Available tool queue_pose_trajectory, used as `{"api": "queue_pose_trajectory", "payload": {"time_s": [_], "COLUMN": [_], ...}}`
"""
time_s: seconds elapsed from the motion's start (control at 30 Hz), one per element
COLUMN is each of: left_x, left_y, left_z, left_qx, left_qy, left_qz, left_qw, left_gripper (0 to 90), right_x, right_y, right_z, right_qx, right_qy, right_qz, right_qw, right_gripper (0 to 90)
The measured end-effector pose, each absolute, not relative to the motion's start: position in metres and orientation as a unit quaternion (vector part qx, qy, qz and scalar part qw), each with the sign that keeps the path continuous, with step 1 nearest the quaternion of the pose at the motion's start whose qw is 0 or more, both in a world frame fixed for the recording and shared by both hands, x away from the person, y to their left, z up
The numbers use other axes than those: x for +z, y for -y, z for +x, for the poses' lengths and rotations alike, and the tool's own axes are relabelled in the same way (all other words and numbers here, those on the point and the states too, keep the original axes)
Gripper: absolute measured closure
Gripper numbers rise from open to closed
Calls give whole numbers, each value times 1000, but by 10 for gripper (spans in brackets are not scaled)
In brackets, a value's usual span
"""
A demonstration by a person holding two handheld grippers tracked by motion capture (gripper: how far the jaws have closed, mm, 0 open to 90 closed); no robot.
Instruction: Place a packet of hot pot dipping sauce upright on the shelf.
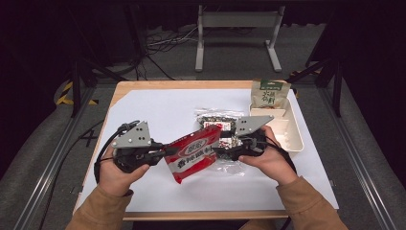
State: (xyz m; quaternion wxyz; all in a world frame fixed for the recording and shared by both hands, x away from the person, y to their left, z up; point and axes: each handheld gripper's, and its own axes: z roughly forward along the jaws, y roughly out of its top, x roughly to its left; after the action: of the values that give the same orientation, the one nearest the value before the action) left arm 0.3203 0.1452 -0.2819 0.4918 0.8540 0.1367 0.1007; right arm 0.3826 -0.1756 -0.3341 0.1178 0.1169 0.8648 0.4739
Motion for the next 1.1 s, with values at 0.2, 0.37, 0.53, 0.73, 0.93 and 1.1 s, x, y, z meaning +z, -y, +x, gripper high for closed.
{"api": "queue_pose_trajectory", "payload": {"time_s": [0.2, 0.37, 0.53, 0.73, 0.93, 1.1], "left_x": [-281, -281, -280, -281, -283, -283], "left_y": [-139, -137, -139, -141, -142, -142], "left_z": [316, 314, 314, 315, 318, 318], "left_qx": [100, 101, 103, 103, 95, 96], "left_qy": [-124, -121, -124, -128, -138, -138], "left_qz": [856, 855, 853, 852, 849, 849], "left_qw": [492, 494, 496, 497, 502, 501], "left_gripper": [892, 892, 892, 892, 891, 890], "right_x": [-337, -339, -340, -339, -338, -338], "right_y": [167, 159, 155, 156, 158, 159], "right_z": [380, 376, 374, 374, 373, 373], "right_qx": [488, 487, 476, 467, 461, 459], "right_qy": [-864, -869, -875, -882, -886, -887], "right_qz": [91, 74, 65, 48, 32, 34], "right_qw": [82, 53, 49, 39, 25, 15], "right_gripper": [488, 543, 618, 782, 892, 895]}}
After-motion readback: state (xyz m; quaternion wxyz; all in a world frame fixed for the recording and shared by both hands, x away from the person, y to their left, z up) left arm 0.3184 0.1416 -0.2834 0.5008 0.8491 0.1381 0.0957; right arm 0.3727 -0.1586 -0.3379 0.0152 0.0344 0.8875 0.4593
